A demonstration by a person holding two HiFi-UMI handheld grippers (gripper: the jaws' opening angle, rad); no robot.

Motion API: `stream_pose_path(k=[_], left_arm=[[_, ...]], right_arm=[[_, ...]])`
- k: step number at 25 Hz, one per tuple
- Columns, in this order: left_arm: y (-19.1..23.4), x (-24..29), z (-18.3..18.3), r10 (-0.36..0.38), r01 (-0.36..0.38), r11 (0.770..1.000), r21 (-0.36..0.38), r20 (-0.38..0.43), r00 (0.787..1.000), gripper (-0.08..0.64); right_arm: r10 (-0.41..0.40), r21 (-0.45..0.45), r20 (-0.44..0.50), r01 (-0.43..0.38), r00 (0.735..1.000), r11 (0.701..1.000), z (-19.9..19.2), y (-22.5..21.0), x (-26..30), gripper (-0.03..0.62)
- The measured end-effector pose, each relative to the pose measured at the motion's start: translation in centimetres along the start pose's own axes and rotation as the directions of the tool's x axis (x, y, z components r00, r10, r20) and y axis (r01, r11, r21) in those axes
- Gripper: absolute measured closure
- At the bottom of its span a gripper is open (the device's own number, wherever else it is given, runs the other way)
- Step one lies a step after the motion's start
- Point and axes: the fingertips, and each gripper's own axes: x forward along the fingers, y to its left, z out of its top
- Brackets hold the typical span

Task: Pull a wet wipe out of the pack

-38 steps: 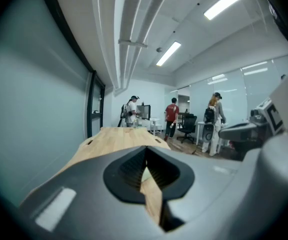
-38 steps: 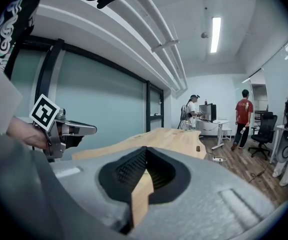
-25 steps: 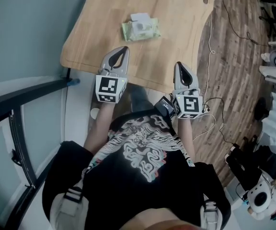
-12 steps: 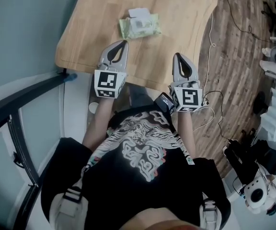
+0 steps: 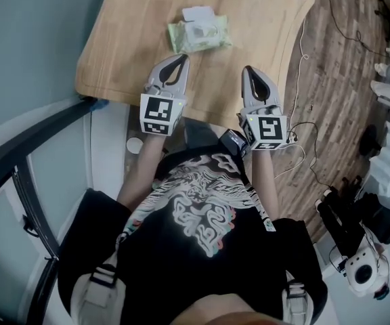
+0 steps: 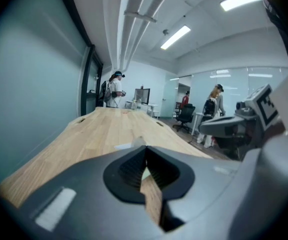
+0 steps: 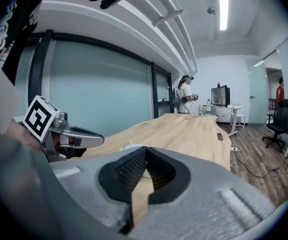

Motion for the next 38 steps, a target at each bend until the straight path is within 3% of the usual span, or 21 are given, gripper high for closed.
stream_pose_path(k=[9,21,30,38], left_arm=[[0.6,1.2,-0.5,-0.002,0.002,1.000,-0.008,-0.021,1.000,0.572],[2.0,3.5,-1.6,0.011,-0.013,0.999,-0.030,-0.046,0.999,0.572],[1.8,5.2,-2.0,0.007,-0.008,1.000,-0.028,-0.054,0.999,0.572],[2.2,5.7,-2.7,0.015,-0.017,1.000,-0.023,-0.077,0.997,0.571]], right_arm=[[0.014,0.116,0.017,-0.016,1.000,0.993,-0.4,-1.3,2.0,0.594],[0.049,0.136,0.001,-0.048,0.999,0.989,-1.4,-2.6,4.6,0.592],[0.088,0.130,-0.029,-0.084,0.996,0.988,-2.7,-2.6,6.2,0.592],[0.164,0.055,-0.068,-0.160,0.984,0.986,-3.3,-0.3,8.1,0.592]])
